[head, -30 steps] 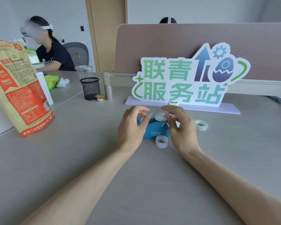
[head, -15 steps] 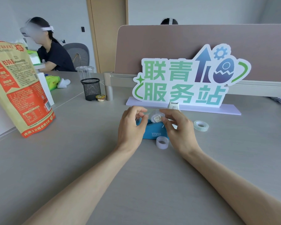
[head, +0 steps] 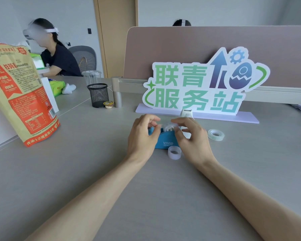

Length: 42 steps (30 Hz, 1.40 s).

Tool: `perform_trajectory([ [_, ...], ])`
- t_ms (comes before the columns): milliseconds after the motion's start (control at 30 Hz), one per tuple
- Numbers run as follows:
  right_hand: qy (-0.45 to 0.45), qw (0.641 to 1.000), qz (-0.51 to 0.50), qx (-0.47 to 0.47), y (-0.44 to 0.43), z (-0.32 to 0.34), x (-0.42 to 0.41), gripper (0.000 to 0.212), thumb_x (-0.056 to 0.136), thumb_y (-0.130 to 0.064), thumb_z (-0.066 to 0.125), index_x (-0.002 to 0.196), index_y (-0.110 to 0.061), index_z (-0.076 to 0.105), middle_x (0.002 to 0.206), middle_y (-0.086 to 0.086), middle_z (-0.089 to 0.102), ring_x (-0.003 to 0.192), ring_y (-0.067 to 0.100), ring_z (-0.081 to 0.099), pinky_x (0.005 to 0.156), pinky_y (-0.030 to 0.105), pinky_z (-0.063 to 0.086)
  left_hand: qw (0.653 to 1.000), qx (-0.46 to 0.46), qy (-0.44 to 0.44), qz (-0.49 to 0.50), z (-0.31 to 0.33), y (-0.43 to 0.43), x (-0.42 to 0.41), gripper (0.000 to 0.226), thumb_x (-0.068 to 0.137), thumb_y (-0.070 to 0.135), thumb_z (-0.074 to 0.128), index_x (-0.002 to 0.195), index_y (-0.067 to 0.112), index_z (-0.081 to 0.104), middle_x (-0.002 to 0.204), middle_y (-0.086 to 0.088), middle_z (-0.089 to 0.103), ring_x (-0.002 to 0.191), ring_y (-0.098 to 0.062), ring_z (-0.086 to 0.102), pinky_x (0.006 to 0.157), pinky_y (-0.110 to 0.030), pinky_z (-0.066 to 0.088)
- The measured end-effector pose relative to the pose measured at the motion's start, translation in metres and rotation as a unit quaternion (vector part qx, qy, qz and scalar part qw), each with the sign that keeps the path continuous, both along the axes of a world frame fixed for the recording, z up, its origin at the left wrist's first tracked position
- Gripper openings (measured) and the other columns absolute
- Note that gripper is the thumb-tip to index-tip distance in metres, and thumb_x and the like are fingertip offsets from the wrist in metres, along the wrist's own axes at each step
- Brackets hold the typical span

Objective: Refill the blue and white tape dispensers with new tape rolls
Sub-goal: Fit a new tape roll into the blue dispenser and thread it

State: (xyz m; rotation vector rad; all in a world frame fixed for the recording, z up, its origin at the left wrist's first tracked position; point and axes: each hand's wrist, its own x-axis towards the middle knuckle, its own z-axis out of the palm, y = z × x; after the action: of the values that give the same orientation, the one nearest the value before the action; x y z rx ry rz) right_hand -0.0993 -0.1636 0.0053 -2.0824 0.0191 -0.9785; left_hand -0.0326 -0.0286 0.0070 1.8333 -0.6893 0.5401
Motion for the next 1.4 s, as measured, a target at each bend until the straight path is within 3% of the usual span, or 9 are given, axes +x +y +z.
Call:
perform_trajectory([
  [133, -0.004, 1.0, -0.013, 0.003, 0.0, 0.001, -0.002, 0.029, 0.084, 0.002, 0.053, 0.103, -0.013, 0.069, 0.111, -0.006, 0.064, 0.105, 0.001, 0.056, 0.086, 0.005, 0.039, 1.0, 0.001, -0.001, 0.005, 0.0, 0.0, 0.001, 0.016, 0.084, 0.011, 0.064, 0.097, 0.02, 0.061, 0.079, 0.02, 0.053, 0.089, -0.012, 0.054, 0.076, -0.025, 0.044],
  [300, -0.012, 0.999, -0.016, -0.026, 0.001, 0.0, -0.003, 0.033, 0.079, 0.001, 0.048, 0.099, -0.013, 0.071, 0.106, -0.004, 0.063, 0.099, 0.005, 0.056, 0.08, 0.002, 0.036, 1.0, 0.011, -0.009, 0.019, -0.001, 0.0, 0.001, 0.017, 0.084, 0.013, 0.064, 0.098, 0.021, 0.061, 0.079, 0.02, 0.053, 0.092, -0.013, 0.053, 0.075, -0.025, 0.042],
  [600, -0.022, 0.996, -0.026, -0.077, 0.0, -0.006, 0.002, 0.037, 0.079, -0.003, 0.043, 0.099, -0.012, 0.073, 0.1, -0.001, 0.061, 0.089, 0.014, 0.058, 0.073, 0.023, 0.048, 1.0, 0.018, 0.001, 0.019, -0.001, 0.0, 0.001, 0.016, 0.085, 0.014, 0.063, 0.098, 0.022, 0.06, 0.083, 0.014, 0.058, 0.095, -0.012, 0.052, 0.076, -0.028, 0.043],
  [700, -0.023, 0.996, -0.024, -0.085, 0.0, -0.006, 0.002, 0.036, 0.08, -0.003, 0.043, 0.099, -0.012, 0.073, 0.096, -0.003, 0.057, 0.085, 0.014, 0.057, 0.068, 0.016, 0.044, 1.0, 0.021, -0.002, 0.021, -0.001, 0.0, 0.001, 0.017, 0.084, 0.014, 0.063, 0.099, 0.021, 0.06, 0.084, 0.011, 0.059, 0.095, -0.013, 0.051, 0.077, -0.028, 0.043],
  [767, -0.023, 0.996, -0.022, -0.086, 0.0, -0.005, 0.002, 0.036, 0.081, -0.002, 0.045, 0.1, -0.012, 0.074, 0.094, -0.003, 0.057, 0.084, 0.013, 0.057, 0.067, 0.014, 0.043, 1.0, 0.02, -0.005, 0.023, -0.002, 0.0, 0.002, 0.017, 0.084, 0.014, 0.063, 0.099, 0.021, 0.06, 0.083, 0.012, 0.059, 0.094, -0.013, 0.051, 0.077, -0.028, 0.043],
  [933, -0.025, 0.991, -0.061, -0.115, 0.001, -0.006, 0.0, 0.029, 0.085, -0.004, 0.057, 0.104, -0.017, 0.074, 0.089, -0.001, 0.062, 0.076, 0.018, 0.061, 0.062, 0.028, 0.048, 1.0, 0.02, -0.008, 0.02, -0.002, 0.0, 0.002, 0.018, 0.084, 0.013, 0.063, 0.099, 0.021, 0.06, 0.082, 0.013, 0.057, 0.094, -0.013, 0.051, 0.077, -0.028, 0.043],
  [1067, -0.008, 0.989, -0.078, -0.123, 0.002, -0.006, -0.003, 0.028, 0.083, -0.011, 0.061, 0.106, -0.019, 0.074, 0.087, -0.006, 0.059, 0.072, 0.017, 0.059, 0.06, 0.026, 0.044, 1.0, 0.018, -0.007, 0.02, -0.002, -0.001, 0.002, 0.019, 0.083, 0.012, 0.063, 0.1, 0.02, 0.061, 0.08, 0.016, 0.055, 0.093, -0.014, 0.051, 0.077, -0.027, 0.042],
  [1267, 0.011, 0.99, -0.041, -0.132, 0.003, -0.006, -0.001, 0.033, 0.083, -0.014, 0.058, 0.115, -0.016, 0.066, 0.1, -0.007, 0.053, 0.095, 0.013, 0.056, 0.074, 0.027, 0.047, 0.999, -0.004, 0.039, 0.009, 0.0, 0.001, 0.004, 0.021, 0.081, 0.009, 0.061, 0.099, 0.021, 0.061, 0.08, 0.014, 0.056, 0.09, -0.013, 0.053, 0.073, -0.019, 0.04],
  [1400, 0.002, 0.991, -0.041, -0.129, 0.002, -0.004, 0.001, 0.039, 0.081, -0.018, 0.054, 0.12, -0.014, 0.057, 0.116, -0.001, 0.055, 0.108, 0.019, 0.054, 0.082, 0.029, 0.046, 0.992, -0.038, 0.122, -0.004, 0.007, 0.003, 0.011, 0.022, 0.079, 0.01, 0.061, 0.097, 0.024, 0.059, 0.077, 0.011, 0.058, 0.072, -0.011, 0.054, 0.067, -0.016, 0.042],
])
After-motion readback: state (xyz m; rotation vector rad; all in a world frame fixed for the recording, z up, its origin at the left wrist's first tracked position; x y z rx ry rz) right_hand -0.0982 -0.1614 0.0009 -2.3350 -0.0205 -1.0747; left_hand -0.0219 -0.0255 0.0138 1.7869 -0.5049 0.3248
